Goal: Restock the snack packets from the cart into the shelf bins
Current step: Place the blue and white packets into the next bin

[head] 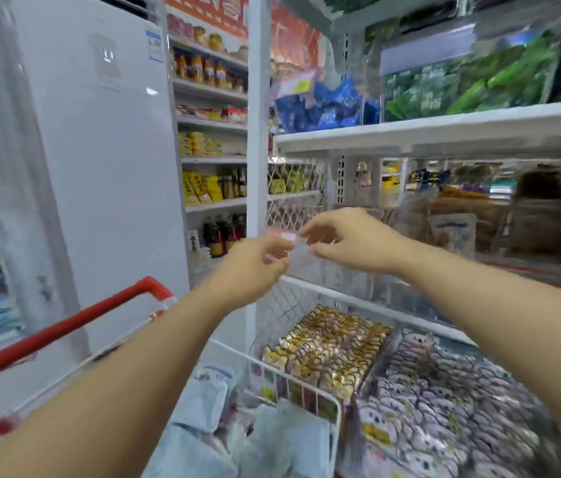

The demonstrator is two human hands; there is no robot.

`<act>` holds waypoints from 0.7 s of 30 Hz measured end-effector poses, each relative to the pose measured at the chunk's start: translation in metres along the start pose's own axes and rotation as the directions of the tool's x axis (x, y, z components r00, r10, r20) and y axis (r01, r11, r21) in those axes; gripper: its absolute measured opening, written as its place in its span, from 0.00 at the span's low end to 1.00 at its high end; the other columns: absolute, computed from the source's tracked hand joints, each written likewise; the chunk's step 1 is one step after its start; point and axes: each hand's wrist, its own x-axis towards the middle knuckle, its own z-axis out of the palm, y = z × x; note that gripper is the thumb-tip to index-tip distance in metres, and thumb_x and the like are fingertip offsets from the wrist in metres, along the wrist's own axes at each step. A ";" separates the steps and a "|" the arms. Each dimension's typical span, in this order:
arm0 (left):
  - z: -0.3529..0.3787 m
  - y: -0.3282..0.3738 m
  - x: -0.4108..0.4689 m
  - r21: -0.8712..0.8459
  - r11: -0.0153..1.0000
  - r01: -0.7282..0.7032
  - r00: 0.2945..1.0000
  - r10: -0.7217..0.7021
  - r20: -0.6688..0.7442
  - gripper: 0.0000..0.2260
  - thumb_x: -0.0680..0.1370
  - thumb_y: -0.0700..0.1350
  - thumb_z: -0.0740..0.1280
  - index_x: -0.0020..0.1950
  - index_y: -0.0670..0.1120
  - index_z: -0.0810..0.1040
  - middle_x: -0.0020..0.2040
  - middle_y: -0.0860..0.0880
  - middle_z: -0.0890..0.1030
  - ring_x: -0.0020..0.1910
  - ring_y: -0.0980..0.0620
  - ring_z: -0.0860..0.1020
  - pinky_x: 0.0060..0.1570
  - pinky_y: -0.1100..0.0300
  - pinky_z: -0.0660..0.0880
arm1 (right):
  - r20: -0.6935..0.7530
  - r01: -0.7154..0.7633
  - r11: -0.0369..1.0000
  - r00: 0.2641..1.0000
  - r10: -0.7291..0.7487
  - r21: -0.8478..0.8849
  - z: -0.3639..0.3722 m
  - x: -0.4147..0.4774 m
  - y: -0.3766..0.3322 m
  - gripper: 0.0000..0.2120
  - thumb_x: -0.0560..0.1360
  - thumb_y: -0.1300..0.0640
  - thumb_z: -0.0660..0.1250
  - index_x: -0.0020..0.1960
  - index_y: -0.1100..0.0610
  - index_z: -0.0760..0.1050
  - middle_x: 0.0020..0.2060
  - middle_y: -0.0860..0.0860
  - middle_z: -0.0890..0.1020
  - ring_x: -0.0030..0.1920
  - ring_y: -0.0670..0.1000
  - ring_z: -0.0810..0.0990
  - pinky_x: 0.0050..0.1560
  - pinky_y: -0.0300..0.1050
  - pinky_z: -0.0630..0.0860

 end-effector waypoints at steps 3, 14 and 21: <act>0.004 -0.021 -0.059 -0.015 0.995 0.100 0.994 -0.099 0.051 0.14 0.82 0.44 0.66 0.68 0.50 0.78 0.60 0.53 0.81 0.58 0.54 0.80 0.55 0.64 0.73 | 0.076 -0.032 0.990 0.997 0.022 0.139 0.043 -0.032 -0.019 0.13 0.77 0.55 0.71 0.61 0.54 0.81 0.49 0.47 0.85 0.48 0.45 0.82 0.54 0.43 0.79; 0.055 -0.117 -0.157 0.311 0.921 0.236 0.860 -0.347 0.373 0.16 0.81 0.48 0.66 0.69 0.52 0.77 0.66 0.55 0.78 0.59 0.52 0.79 0.61 0.57 0.74 | 0.567 -0.225 0.959 0.819 0.090 0.173 0.194 -0.121 -0.015 0.22 0.75 0.49 0.73 0.68 0.52 0.75 0.56 0.48 0.81 0.55 0.47 0.79 0.58 0.43 0.76; 0.075 -0.138 -0.154 0.495 0.865 0.079 0.811 -0.345 0.473 0.25 0.76 0.52 0.69 0.73 0.57 0.71 0.72 0.51 0.69 0.69 0.47 0.71 0.70 0.46 0.66 | 0.743 0.031 0.994 0.662 -0.101 0.108 0.228 -0.127 -0.024 0.28 0.67 0.60 0.64 0.67 0.49 0.71 0.64 0.51 0.71 0.65 0.55 0.70 0.59 0.57 0.74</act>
